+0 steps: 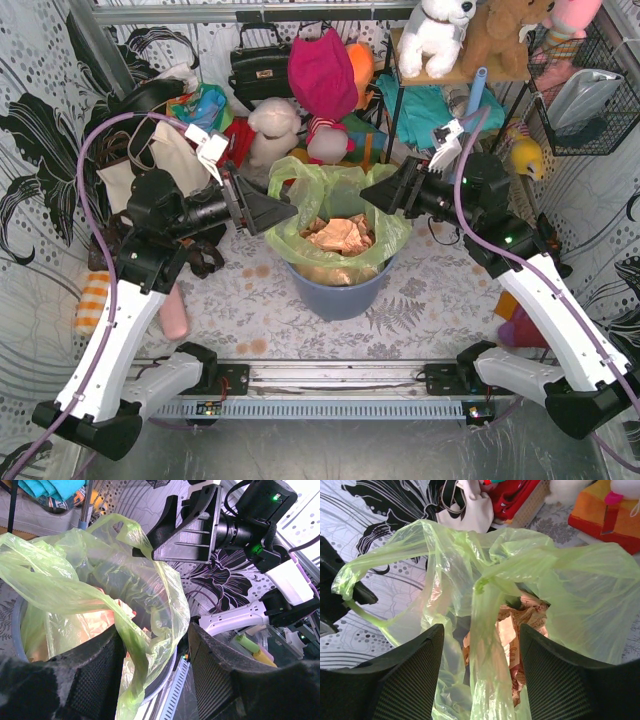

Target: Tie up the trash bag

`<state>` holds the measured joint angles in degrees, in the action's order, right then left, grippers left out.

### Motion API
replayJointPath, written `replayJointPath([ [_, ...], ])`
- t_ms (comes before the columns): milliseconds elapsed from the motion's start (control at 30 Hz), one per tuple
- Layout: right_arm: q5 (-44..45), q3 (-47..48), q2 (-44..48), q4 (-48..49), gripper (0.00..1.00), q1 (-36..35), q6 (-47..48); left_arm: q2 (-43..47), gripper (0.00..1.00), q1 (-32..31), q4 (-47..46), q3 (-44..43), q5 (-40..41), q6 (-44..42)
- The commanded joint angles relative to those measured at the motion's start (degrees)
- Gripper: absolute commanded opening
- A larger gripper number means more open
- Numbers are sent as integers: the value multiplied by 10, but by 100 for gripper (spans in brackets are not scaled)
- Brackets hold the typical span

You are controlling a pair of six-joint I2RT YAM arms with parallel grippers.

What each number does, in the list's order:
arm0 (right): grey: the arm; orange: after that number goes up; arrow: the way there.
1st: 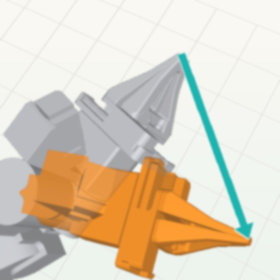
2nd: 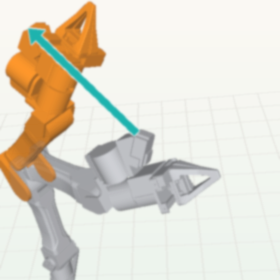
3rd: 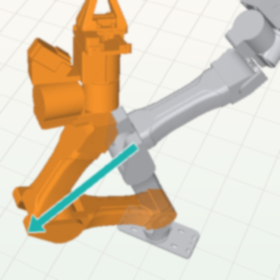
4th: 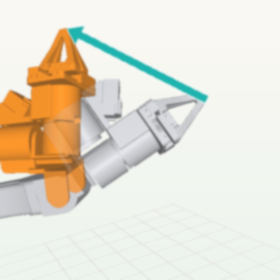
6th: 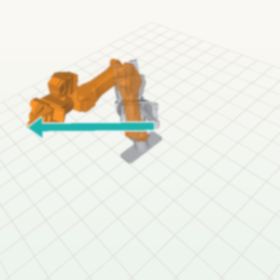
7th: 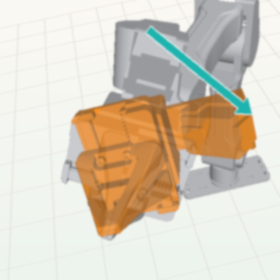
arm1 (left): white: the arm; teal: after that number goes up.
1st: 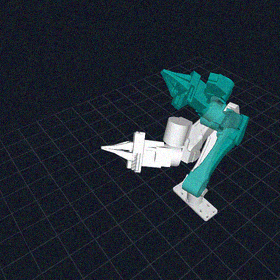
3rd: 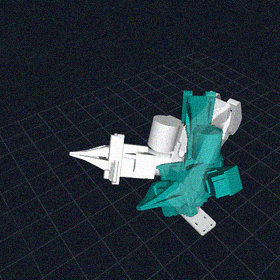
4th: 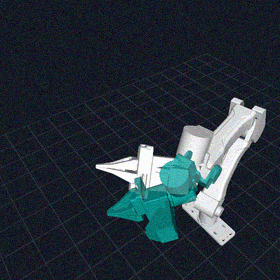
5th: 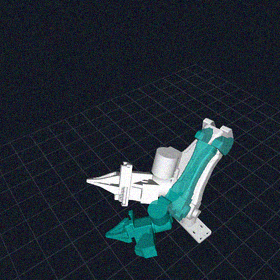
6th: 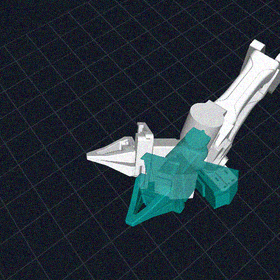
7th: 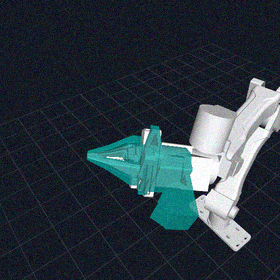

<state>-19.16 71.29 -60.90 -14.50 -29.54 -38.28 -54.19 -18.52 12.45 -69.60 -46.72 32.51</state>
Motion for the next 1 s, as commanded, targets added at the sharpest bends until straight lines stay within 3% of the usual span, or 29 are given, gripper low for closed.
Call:
replayJointPath([
  [0, -51, -11, 3, 63, 61, 1, -28, 0, 59, 3, -33, 5, -6, 1],
  [267, -161, -21, -48, 310, 57, 1, -167, -15, 58, 4, -190, 34, -35, 115],
  [467, -183, 39, -106, 429, 51, 0, -245, -54, 56, 3, -195, -61, -26, 127],
  [567, -177, 92, -123, 431, 49, 1, -253, -73, 55, 3, -167, -133, -1, 114],
  [733, -122, 177, -124, 356, 46, 1, -217, -95, 55, 4, -113, -240, 47, 98],
  [967, -39, 182, -77, 327, 45, 1, -181, -76, 56, 4, -59, -264, 157, 81],
])
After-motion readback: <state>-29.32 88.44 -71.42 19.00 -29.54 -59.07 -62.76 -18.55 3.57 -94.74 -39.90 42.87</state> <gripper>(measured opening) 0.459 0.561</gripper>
